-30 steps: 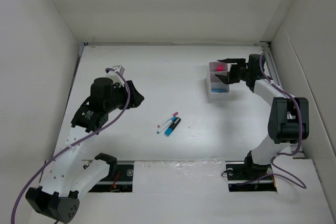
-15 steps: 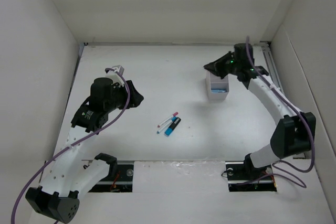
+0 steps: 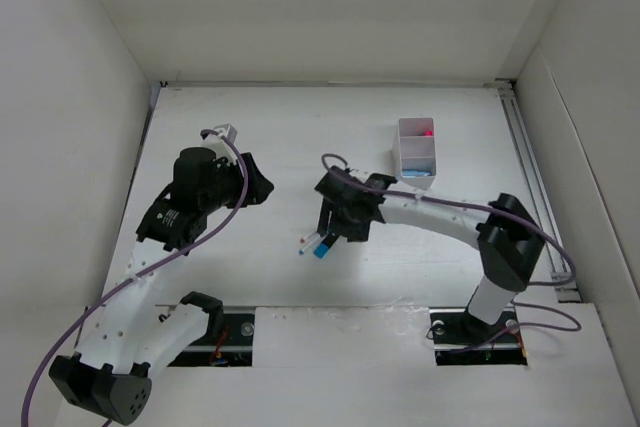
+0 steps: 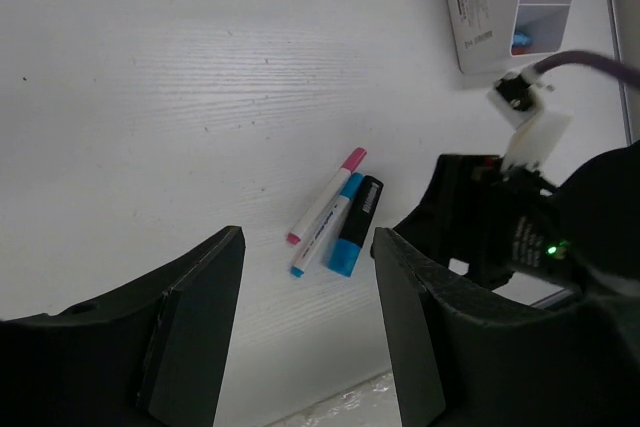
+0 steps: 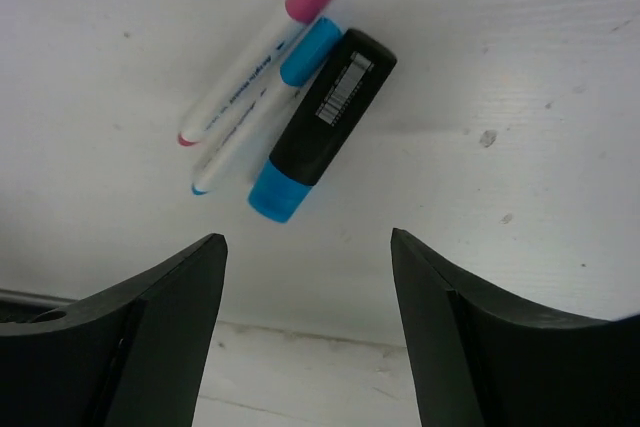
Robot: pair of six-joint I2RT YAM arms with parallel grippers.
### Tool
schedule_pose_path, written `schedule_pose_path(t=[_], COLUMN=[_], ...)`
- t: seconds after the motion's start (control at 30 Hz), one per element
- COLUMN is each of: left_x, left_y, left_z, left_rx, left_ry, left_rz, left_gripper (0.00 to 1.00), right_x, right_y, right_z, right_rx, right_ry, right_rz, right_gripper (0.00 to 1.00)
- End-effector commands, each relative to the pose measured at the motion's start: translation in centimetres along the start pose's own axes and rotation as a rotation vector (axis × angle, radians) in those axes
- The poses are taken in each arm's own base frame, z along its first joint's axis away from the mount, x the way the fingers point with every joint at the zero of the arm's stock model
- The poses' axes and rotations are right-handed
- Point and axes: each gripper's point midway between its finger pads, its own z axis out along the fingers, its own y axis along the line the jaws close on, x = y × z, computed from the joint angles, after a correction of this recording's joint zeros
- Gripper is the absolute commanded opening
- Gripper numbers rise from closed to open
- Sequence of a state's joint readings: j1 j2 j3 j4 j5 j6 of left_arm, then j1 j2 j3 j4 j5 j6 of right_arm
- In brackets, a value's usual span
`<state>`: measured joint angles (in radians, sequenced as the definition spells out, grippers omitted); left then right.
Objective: Sort the stationery into containers
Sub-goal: Grab a piece of stationery with the right arm
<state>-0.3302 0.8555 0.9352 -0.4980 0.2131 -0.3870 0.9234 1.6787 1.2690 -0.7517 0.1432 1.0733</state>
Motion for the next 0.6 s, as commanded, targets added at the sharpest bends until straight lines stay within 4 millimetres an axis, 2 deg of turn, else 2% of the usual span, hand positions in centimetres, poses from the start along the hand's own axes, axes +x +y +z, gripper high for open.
schedule_pose_path(t=[0.0, 0.1, 0.2, 0.43, 0.57], left_x=[-1.2, -0.7, -0.5, -0.2, -0.2], left_y=[-0.8, -0.7, -0.7, -0.8, -0.8], left_z=[-0.4, -0.5, -0.6, -0.7, -0.7], left_rx=[0.026, 0.022, 0.03, 0.038, 0.038], left_ry=[-0.034, -0.026, -0.022, -0.017, -0.017], left_rz=[0.011, 0.009, 0.009, 0.009, 0.009], left_gripper=[0.51, 0.51, 0.51, 0.51, 0.51], right_x=[0.8, 1.6, 1.4, 1.0, 1.1], right_y=[-0.1, 0.4, 0.5, 1.2, 0.7], right_z=[0.7, 2.1, 3.4, 4.9, 5.7], right_rx=[0.093, 0.109, 0.134, 0.153, 0.178], right_ry=[-0.043, -0.028, -0.042, -0.06, -0.059], right_rz=[-0.051, -0.072, -0.067, -0.061, -0.057], right_gripper=[0.72, 0.69, 0.66, 0.61, 0.59])
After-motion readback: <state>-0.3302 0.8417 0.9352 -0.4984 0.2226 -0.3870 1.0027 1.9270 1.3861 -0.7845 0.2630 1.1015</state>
